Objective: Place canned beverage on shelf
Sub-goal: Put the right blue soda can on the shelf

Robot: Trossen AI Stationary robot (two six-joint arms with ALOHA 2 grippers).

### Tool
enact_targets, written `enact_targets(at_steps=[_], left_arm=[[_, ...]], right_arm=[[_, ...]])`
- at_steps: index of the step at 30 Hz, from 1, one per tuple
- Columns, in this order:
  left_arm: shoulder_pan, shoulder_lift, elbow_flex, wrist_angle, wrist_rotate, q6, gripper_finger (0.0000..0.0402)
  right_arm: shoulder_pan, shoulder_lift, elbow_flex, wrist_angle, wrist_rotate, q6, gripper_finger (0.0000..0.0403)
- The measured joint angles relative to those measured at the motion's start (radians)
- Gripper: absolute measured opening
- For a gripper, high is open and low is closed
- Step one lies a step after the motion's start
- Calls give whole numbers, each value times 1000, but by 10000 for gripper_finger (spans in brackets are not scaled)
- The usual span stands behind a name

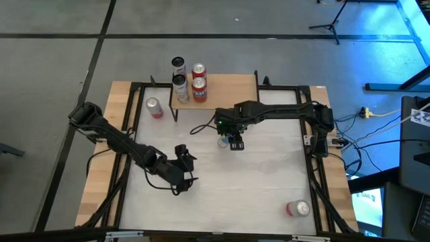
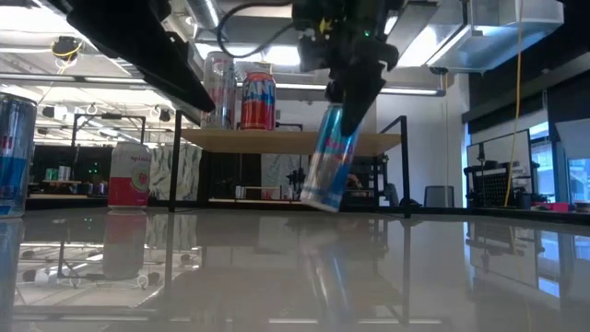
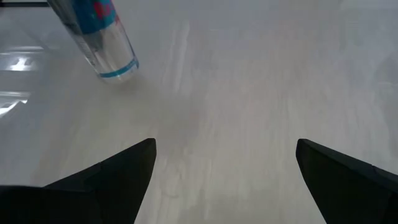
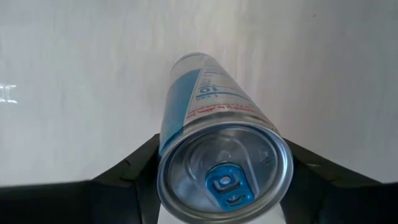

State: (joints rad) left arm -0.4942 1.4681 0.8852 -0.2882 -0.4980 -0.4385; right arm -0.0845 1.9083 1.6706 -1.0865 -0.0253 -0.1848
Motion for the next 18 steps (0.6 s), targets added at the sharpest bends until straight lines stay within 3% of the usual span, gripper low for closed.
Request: enact_targets(at_steps=[12, 18], left_arm=[[0, 0, 0, 3, 0, 1, 376], [0, 0, 0, 3, 0, 2, 376]], right_arm=[[-1, -2, -66, 82, -3, -4, 233], [-1, -4, -78, 110, -4, -4, 259]])
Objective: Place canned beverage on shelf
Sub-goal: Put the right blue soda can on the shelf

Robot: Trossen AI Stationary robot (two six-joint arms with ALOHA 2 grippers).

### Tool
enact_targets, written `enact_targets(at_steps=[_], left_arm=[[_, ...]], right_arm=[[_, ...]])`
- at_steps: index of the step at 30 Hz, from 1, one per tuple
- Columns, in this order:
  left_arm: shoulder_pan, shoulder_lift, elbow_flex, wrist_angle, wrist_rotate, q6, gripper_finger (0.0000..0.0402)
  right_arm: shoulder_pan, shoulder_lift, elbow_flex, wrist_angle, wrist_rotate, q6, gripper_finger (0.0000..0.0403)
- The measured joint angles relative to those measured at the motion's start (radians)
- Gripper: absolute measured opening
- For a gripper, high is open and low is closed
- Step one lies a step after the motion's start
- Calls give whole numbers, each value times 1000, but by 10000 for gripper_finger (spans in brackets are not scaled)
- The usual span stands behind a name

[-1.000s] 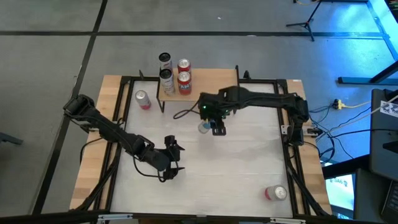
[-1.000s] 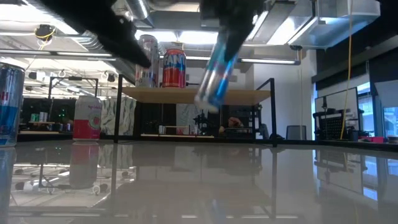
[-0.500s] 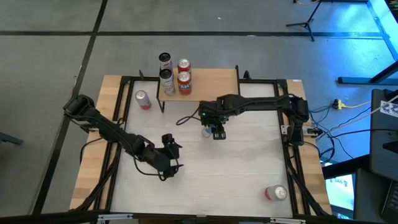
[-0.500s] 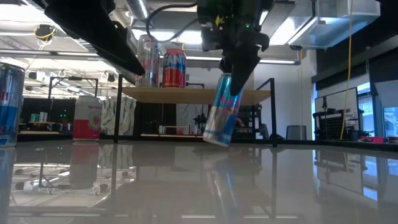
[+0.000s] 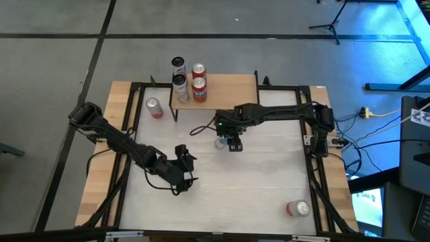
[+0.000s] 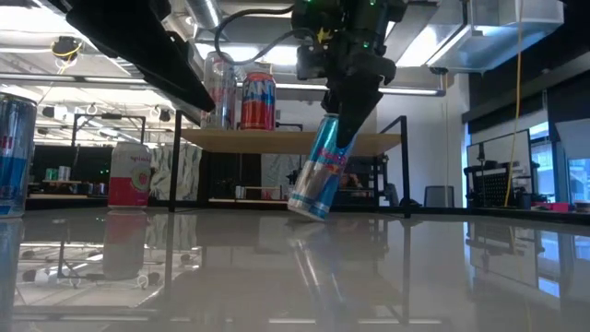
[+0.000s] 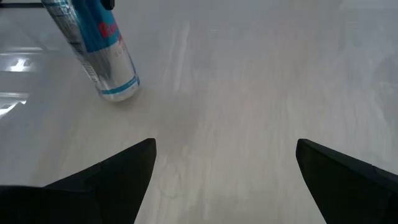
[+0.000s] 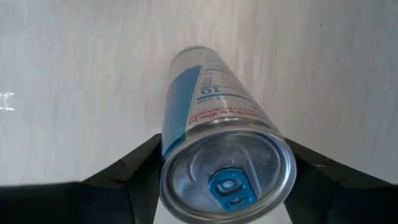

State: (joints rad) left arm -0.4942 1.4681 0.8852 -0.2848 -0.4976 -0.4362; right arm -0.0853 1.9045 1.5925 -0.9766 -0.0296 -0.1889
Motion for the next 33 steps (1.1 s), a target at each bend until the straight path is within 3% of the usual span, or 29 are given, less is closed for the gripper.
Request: enact_targets(at_steps=[16, 25, 29, 33], left_arm=[[0, 0, 0, 0, 0, 0, 376], [16, 0, 0, 9, -42, 2, 376], [41, 0, 0, 14, -42, 35, 376], [79, 0, 0, 48, -34, 100, 376]], right_arm=[[1, 2, -1, 30, -43, 2, 339], [1, -77, 75, -168, -103, 31, 342], [1, -182, -6, -127, -149, 32, 342], [1, -312, -184, 5, -155, 54, 342]])
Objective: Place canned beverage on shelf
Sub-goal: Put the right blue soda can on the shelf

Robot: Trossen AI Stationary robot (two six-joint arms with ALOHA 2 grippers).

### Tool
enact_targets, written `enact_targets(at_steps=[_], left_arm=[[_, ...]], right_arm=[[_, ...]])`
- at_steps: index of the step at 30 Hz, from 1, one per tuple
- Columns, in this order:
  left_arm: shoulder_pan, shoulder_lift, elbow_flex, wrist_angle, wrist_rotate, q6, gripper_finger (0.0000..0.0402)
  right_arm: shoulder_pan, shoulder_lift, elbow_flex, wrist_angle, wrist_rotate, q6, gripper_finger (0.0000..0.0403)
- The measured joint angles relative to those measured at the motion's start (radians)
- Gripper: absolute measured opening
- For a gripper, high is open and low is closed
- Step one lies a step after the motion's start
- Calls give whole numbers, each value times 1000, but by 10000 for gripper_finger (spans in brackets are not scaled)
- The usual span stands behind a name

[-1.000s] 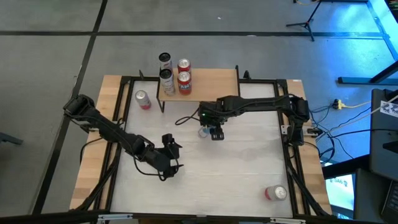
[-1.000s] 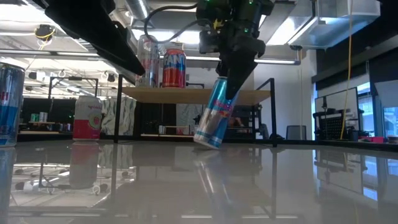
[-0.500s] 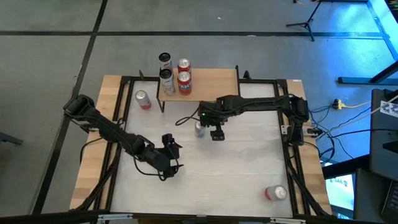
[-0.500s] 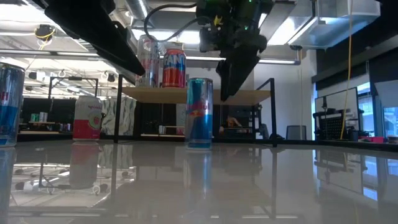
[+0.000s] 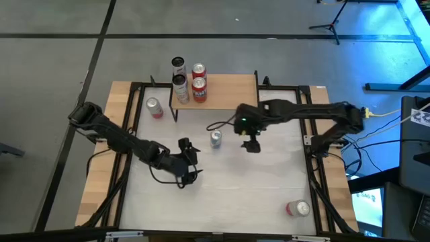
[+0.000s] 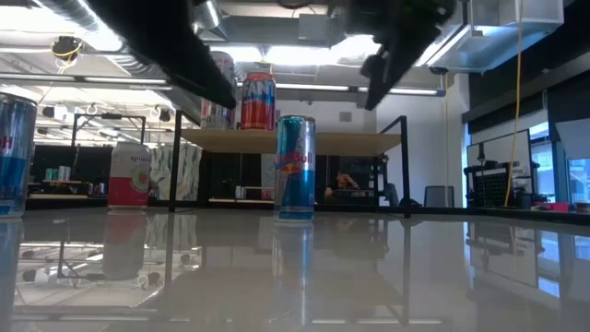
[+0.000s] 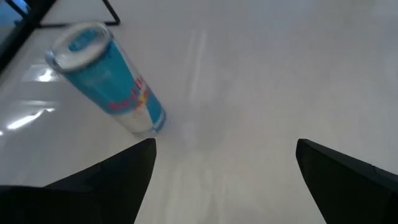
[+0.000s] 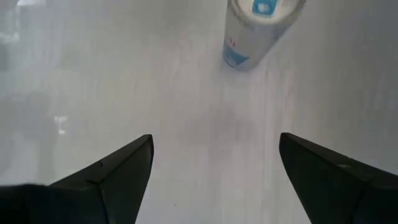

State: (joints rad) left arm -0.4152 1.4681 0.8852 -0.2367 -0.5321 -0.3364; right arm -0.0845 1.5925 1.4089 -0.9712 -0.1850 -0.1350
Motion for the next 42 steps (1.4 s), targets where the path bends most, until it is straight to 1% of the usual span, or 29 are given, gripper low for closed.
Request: enact_targets(at_steps=[3, 8, 11, 15, 23, 25, 28, 30, 34, 37, 42], left_arm=[[43, 0, 0, 37, 22, 59, 376], [151, 0, 25, 65, 146, 111, 376], [199, 0, 80, 43, 183, 169, 376], [249, 0, 196, -51, 204, 267, 376], [418, 58, 414, -304, 330, 377, 374], [463, 89, 452, -353, 394, 403, 374], [511, 140, 481, -386, 522, 450, 373], [529, 168, 489, -396, 566, 476, 373], [546, 217, 489, -416, 584, 530, 373], [548, 241, 489, -408, 599, 543, 373], [548, 280, 489, -390, 614, 556, 373]], right_arm=[[0, -106, -167, 125, 0, 3, 342], [-1, -272, -425, 343, 0, 7, 342], [-1, -354, -530, 444, 7, 5, 342], [-1, -424, -621, 580, 48, -3, 342], [-1, -440, -640, 663, 95, -4, 342], [-1, -440, -640, 694, 105, -4, 342], [-1, -439, -640, 731, 123, -4, 342], [-1, -433, -640, 747, 123, 4, 342], [-1, -401, -640, 747, 122, 18, 342], [-1, -363, -640, 790, 122, 18, 342], [-1, -307, -640, 780, 122, 18, 342]])
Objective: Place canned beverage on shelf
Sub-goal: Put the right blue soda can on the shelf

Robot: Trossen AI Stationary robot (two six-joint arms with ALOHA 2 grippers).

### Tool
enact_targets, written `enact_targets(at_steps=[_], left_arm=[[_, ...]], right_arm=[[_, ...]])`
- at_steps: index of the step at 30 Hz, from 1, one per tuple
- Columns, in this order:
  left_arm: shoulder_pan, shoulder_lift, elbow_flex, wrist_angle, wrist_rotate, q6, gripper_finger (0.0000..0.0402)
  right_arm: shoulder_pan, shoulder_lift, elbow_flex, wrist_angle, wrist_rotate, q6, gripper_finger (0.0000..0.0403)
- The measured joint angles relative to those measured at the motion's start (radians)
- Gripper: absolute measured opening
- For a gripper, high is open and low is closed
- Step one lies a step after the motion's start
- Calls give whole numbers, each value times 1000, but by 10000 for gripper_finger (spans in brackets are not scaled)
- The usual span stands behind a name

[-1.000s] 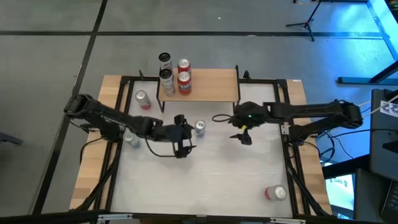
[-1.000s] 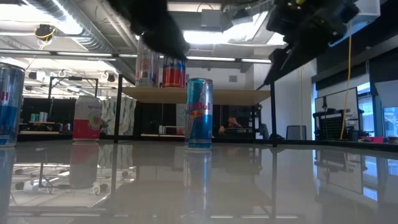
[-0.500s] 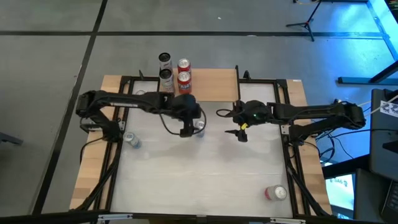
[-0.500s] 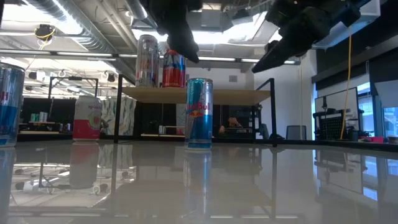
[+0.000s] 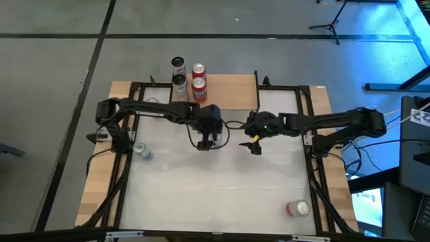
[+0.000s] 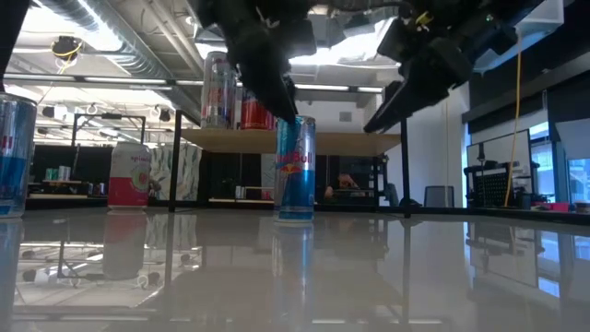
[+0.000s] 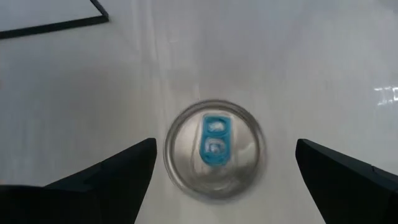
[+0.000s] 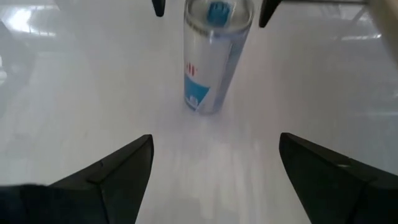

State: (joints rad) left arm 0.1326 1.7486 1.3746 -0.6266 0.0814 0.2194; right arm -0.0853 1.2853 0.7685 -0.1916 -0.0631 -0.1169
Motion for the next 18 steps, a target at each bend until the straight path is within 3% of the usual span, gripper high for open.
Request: enact_targets(at_steps=[8, 18], left_arm=[[0, 49, 0, 25, -1, 28, 363], [0, 39, 2, 4, 12, 37, 264]], right_arm=[[0, 17, 0, -30, 0, 0, 342], [0, 17, 0, -43, 0, 0, 342]])
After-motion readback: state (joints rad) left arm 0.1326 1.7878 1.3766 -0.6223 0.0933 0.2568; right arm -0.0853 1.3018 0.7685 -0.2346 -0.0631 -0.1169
